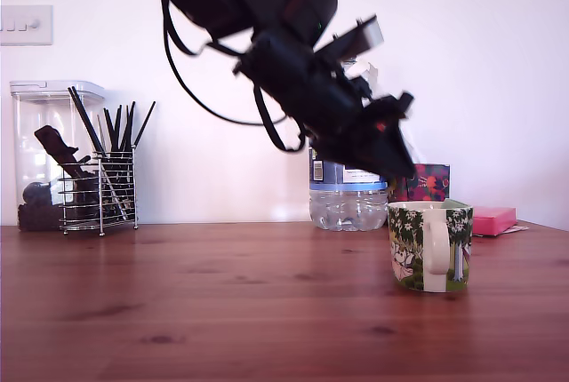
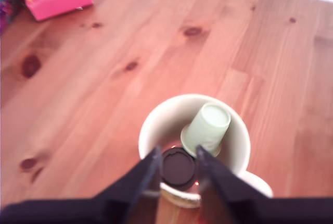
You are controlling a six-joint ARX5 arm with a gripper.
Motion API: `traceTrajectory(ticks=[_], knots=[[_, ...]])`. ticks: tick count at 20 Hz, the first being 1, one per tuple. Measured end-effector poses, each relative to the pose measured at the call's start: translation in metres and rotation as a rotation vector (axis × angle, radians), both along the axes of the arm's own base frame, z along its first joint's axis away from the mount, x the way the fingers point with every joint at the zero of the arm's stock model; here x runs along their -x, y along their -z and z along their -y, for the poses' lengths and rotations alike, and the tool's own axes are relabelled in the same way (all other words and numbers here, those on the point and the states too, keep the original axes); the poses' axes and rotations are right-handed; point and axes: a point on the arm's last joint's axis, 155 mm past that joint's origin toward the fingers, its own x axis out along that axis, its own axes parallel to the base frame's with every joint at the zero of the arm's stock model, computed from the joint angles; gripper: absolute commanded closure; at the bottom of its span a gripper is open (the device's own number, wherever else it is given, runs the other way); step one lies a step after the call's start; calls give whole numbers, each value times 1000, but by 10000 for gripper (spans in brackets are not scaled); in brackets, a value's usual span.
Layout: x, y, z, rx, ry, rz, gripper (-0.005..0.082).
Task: Pick up the coffee capsules from the table one by one and drop them inside the nearest coffee cup
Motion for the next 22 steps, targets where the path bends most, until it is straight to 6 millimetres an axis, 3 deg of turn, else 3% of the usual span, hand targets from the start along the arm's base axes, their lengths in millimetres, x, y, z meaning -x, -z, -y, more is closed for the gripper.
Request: traceTrajectory(ticks=[6,10,13,17,22], knots=[[-1,-87,-47,48,-70,60,781],[-12,-128,-86,88,-141,115,781],[-7,-149,-117,116,-191,147,783],[5,-158,-166,179,-288,197,784],[16,-125,-249,231,-488,202,783]])
